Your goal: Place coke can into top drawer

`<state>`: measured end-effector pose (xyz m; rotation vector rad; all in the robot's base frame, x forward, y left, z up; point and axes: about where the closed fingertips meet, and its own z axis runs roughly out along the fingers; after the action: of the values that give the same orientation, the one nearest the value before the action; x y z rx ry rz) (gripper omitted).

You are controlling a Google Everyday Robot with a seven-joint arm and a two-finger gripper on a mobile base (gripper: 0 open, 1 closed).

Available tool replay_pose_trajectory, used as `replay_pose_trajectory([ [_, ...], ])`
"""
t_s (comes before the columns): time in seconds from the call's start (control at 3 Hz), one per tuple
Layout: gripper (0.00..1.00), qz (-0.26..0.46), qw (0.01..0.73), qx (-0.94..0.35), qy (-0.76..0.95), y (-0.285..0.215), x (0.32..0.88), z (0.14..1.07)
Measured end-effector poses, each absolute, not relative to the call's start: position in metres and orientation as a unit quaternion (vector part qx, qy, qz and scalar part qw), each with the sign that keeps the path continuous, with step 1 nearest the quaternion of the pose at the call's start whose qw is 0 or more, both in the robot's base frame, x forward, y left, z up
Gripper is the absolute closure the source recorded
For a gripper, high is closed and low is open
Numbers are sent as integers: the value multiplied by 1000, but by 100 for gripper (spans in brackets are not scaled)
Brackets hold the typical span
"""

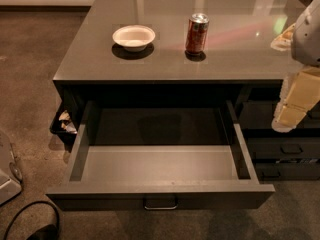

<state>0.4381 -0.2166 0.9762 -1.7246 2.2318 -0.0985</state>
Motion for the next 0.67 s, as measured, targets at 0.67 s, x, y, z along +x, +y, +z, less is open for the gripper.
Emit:
replay_pose_trajectory([
  [0.67,0,-28,171,-604,778,-214,443,980],
])
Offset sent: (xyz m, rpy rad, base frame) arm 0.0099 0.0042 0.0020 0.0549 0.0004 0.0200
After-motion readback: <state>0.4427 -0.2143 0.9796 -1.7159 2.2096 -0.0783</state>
